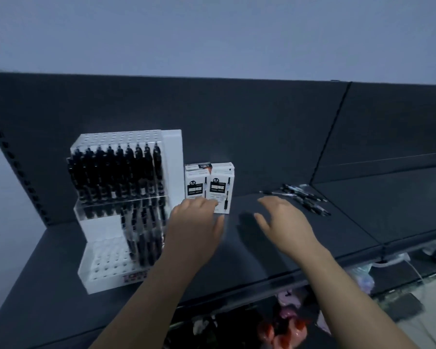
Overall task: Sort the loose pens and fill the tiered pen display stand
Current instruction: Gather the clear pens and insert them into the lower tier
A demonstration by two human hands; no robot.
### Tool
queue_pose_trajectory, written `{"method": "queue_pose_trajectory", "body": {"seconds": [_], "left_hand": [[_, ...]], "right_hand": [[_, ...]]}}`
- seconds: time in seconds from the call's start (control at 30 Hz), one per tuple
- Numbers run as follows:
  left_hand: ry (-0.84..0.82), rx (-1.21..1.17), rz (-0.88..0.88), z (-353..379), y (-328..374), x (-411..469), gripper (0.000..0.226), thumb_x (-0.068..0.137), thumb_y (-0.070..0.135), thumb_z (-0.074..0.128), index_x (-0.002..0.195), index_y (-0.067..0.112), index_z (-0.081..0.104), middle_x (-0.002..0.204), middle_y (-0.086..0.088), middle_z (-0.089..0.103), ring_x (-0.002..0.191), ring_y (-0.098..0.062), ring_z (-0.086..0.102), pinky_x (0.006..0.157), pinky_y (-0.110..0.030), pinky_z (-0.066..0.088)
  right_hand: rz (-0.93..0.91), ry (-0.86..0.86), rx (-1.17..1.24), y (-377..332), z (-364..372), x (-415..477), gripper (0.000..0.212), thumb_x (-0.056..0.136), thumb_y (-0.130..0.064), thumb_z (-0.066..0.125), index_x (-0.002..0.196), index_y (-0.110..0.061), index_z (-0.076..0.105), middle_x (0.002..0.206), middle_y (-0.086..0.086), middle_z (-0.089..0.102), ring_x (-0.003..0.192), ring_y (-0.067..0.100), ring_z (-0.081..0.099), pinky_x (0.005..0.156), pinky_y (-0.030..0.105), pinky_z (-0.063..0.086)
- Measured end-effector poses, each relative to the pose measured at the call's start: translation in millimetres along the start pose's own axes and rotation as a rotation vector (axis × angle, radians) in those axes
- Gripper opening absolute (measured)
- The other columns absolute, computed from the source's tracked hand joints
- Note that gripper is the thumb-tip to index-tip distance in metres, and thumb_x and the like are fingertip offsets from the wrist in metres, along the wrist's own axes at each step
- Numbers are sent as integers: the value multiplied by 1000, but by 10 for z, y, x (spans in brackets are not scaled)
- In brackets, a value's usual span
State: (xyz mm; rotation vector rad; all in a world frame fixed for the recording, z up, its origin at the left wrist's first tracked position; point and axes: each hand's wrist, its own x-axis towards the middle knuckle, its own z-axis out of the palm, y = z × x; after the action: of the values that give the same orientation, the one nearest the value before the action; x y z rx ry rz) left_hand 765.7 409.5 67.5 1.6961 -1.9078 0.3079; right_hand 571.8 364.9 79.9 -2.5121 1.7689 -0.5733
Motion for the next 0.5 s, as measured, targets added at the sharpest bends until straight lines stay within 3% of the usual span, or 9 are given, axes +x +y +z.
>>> {"method": "queue_pose_trajectory", "body": {"seconds": [0.1,0.27,0.5], "left_hand": [[-66,-7,-13,340,467,190,27,81,35,56,94,16,70,87,-3,70,77,-28,63,69,-37,50],[-185,-53,-21,952,1077,430,40,95,40,46,128,21,57,123,0,61,112,-23,53,95,-34,42],[-303,-25,-51,1684,1345,864,34,96,36,46,123,19,59,120,-1,60,109,-23,54,88,-33,43]], "right_hand": [[23,-52,-10,578,-37,-23,45,98,-31,50,139,-13,48,141,1,51,127,20,49,96,30,43],[103,-125,-23,1442,-13,-17,39,97,-31,51,131,-12,54,134,3,55,119,22,55,91,33,48],[176,-165,1,2312,210,365,23,95,-26,52,110,-12,62,112,5,63,95,24,61,72,34,50]]}}
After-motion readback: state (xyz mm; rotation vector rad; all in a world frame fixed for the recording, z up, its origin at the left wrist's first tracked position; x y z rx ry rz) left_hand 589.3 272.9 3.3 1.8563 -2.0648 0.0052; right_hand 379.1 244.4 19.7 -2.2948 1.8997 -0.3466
